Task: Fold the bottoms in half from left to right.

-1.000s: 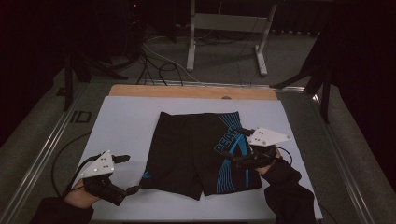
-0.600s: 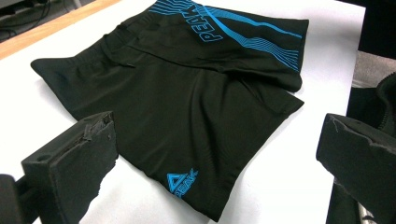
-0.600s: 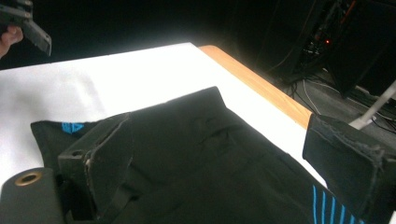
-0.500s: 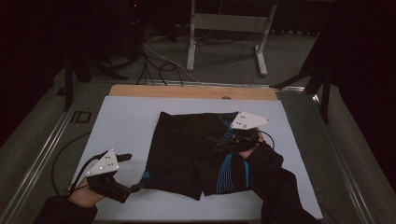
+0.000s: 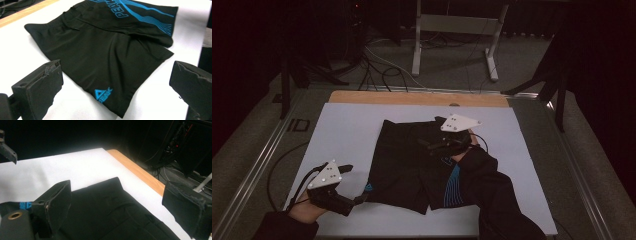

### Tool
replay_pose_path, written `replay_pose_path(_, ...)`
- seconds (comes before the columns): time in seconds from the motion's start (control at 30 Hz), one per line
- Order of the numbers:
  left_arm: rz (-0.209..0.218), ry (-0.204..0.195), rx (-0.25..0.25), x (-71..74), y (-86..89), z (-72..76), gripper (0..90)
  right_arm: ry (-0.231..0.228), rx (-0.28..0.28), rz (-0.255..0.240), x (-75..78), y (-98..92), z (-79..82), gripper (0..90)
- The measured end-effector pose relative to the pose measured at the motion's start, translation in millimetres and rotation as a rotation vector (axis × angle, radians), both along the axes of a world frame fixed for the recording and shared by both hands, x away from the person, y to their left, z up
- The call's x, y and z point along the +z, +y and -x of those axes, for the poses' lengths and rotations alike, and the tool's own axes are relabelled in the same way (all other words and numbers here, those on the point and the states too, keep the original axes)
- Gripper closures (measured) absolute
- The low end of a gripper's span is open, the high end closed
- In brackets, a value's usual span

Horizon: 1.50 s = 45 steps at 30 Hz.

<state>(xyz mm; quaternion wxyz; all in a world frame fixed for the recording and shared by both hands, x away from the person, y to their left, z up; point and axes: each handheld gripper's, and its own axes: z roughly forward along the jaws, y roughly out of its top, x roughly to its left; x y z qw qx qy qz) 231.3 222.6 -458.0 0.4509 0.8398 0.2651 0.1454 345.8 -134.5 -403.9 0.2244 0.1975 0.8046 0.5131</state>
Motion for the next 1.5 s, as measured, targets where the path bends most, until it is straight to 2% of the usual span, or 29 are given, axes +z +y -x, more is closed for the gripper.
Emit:
replay_pose_path(0.17,-0.016,-0.004,0.021,-1.3,-1.0,-0.3,0.4,-0.002,0.002,0.003,-3.1,13.3,-7.9,9.0)
replay_pose_path(0.53,-0.046,0.015,0.075,-11.9,-4.0,-0.2,0.4,0.005,-0.006,0.009,-8.2,38.5,-21.9,9.0)
replay_pose_path(0.57,-0.047,0.017,0.081,-12.8,-3.9,-0.3,0.4,0.017,-0.009,-0.004,-8.8,41.1,-22.3,9.1)
replay_pose_path(0.8,-0.035,0.044,0.129,-18.7,-5.0,-3.3,0.4,0.013,-0.016,0.029,-14.6,54.2,-31.7,9.1)
replay_pose_path(1.0,-0.039,0.042,0.166,-22.6,-7.6,-6.0,0.4,0.032,-0.029,0.029,-20.4,68.9,-39.9,9.1)
replay_pose_path(1.13,-0.043,0.069,0.189,-28.7,-9.4,-8.1,0.4,0.036,-0.033,0.053,-27.1,81.8,-47.3,9.1)
replay_pose_path(1.2,-0.049,0.101,0.194,-33.2,-10.9,-9.4,0.4,0.046,-0.033,0.052,-29.9,86.6,-49.7,9.1)
replay_pose_path(1.27,-0.054,0.113,0.200,-35.4,-12.1,-10.0,0.5,0.048,-0.034,0.048,-31.5,89.1,-50.6,9.1)
replay_pose_path(1.3,-0.057,0.121,0.196,-36.7,-12.5,-10.3,0.5,0.063,-0.033,0.042,-33.4,92.2,-51.0,9.1)
replay_pose_path(1.33,-0.068,0.147,0.193,-40.6,-12.6,-12.1,0.5,0.063,-0.035,0.050,-36.8,96.3,-52.6,9.1)
replay_pose_path(1.37,-0.068,0.147,0.193,-40.6,-12.6,-12.1,0.5,0.063,-0.035,0.050,-36.8,96.3,-52.6,9.1)
replay_pose_path(1.4,-0.070,0.167,0.193,-44.4,-12.3,-13.4,0.5,0.066,-0.030,0.058,-41.3,100.9,-55.0,9.1)
replay_pose_path(1.5,-0.082,0.181,0.196,-48.4,-11.7,-14.3,0.7,0.075,-0.033,0.060,-45.1,105.1,-56.7,9.0)
